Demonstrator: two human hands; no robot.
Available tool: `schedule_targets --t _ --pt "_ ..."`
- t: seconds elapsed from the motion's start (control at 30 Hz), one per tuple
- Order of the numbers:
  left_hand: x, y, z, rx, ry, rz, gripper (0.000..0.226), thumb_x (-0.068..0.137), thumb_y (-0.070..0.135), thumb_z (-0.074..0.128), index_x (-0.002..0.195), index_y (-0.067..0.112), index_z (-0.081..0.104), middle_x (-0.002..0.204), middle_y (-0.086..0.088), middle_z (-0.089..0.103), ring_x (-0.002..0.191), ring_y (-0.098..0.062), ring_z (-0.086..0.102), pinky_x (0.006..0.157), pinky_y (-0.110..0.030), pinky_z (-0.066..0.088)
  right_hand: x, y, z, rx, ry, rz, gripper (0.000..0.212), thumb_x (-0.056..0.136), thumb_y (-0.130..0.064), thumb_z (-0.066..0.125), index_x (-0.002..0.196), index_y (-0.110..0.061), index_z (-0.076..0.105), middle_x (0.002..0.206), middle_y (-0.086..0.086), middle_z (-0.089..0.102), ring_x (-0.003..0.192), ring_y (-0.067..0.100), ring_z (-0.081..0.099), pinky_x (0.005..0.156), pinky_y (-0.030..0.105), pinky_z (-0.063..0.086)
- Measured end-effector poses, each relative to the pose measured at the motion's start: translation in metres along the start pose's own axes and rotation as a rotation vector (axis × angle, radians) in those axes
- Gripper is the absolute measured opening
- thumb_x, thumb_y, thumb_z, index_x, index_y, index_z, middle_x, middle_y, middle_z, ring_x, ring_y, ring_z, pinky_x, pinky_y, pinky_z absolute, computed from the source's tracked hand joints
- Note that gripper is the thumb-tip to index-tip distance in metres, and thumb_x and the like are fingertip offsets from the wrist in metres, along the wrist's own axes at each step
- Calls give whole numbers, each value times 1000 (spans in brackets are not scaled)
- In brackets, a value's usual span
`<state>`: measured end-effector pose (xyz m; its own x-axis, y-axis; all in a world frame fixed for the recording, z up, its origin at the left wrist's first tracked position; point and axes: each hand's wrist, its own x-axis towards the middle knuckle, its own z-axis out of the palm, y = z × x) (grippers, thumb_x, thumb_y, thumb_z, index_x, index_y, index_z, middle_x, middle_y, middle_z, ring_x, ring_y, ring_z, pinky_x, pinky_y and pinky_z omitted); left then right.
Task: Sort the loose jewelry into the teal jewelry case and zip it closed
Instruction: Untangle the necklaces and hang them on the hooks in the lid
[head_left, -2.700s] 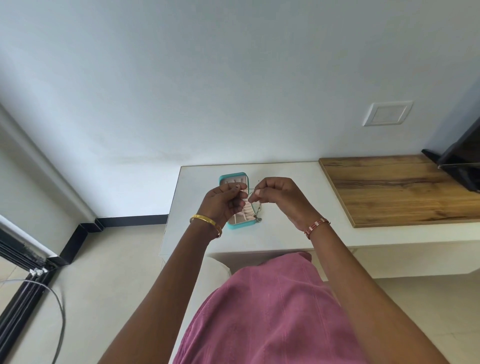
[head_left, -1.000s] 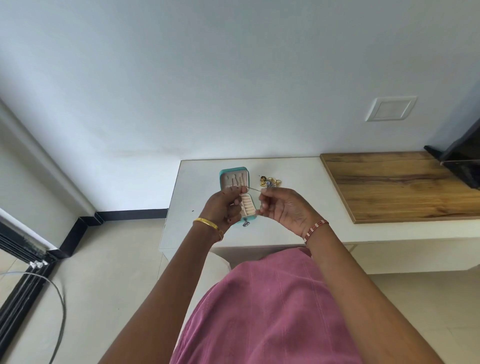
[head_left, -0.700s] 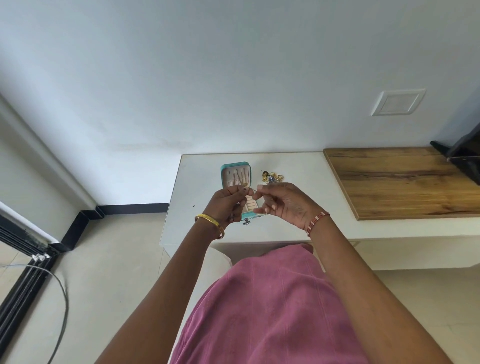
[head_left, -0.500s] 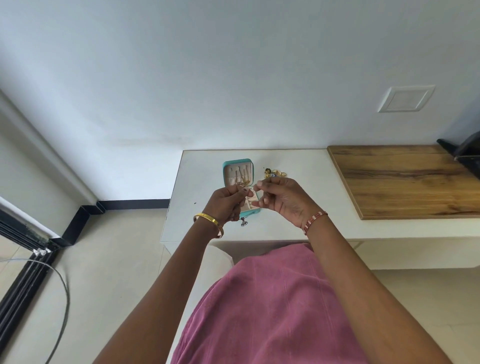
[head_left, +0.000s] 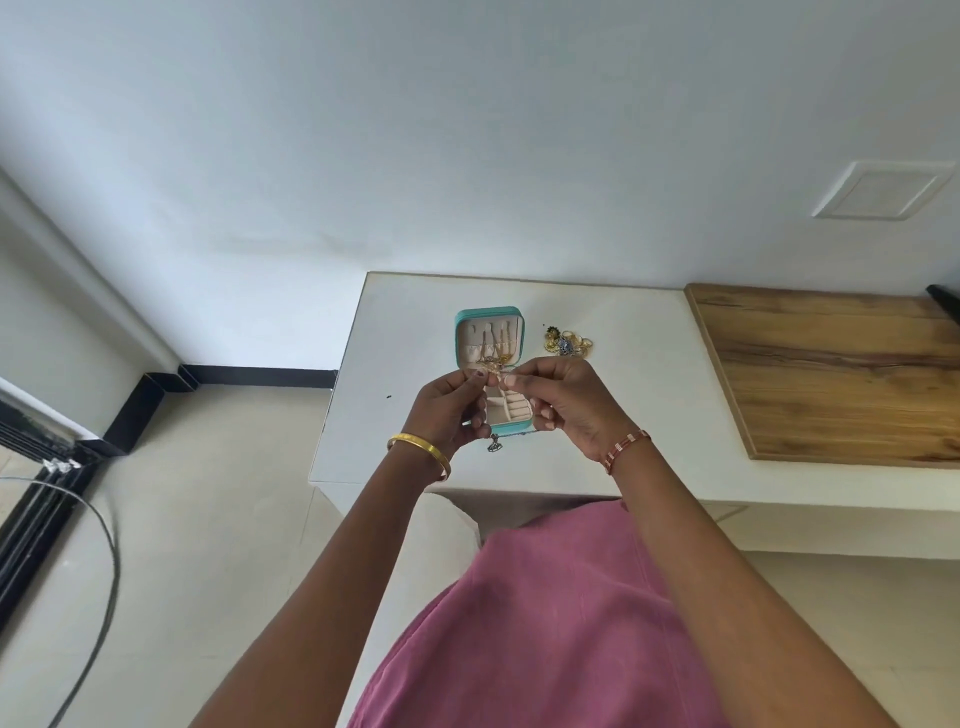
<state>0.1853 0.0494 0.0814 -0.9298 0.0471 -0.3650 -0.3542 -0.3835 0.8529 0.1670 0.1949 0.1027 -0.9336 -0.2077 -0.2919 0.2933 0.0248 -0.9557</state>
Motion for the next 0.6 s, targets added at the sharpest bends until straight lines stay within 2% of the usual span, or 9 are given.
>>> schedule_targets --t 0.1,0.2,0.23,0.33,0.43,0.53,0.6 --pt "15 -3 -4 56 27 5 22 93 12 48 77 8 62 44 4 50 40 -9 47 44 -20 48 15 -1 -1 -81 37 -40 5 82 -2 64 78 -5 64 49 4 48 35 6 38 36 15 32" --pt "36 -2 -7 105 56 5 19 93 12 48 89 1 63 49 5 60 45 -8 57 52 -21 54 37 1 1 -167 104 -114 5 83 -3 63 80 -6 64 45 -12 55 36 -2 47 39 11 36" --pt "43 -1 -8 119 66 6 19 92 12 49 94 -1 63 52 4 63 49 -8 60 56 -21 56 43 3 2 -182 130 -132 5 83 -3 63 79 -6 63 46 -12 55 37 -3 47 40 10 37" --pt "65 -4 -12 207 140 25 24 92 9 50 106 -4 63 72 -6 68 67 -15 64 72 -26 55 66 13 4 -227 172 -154 4 82 -3 64 80 -6 64 55 -3 52 37 -2 45 43 10 38" --pt "87 -10 -20 309 279 86 24 90 3 49 108 2 64 94 -15 68 81 -22 62 79 -28 53 87 26 6 -254 188 -137 7 82 -5 65 78 -10 63 55 -4 52 38 -2 44 45 12 38" --pt "115 -10 -29 482 424 185 26 89 3 49 108 9 65 106 -11 67 94 -24 62 90 -36 51 109 37 9 -306 214 -140 2 82 -9 66 80 -10 66 57 -8 54 45 -2 47 51 14 39" --pt "131 -8 -33 588 455 241 30 90 4 47 115 11 61 116 -7 64 102 -20 60 96 -32 46 122 43 12 -332 234 -167 1 81 -9 67 82 -8 67 62 -7 58 56 1 52 58 17 43"
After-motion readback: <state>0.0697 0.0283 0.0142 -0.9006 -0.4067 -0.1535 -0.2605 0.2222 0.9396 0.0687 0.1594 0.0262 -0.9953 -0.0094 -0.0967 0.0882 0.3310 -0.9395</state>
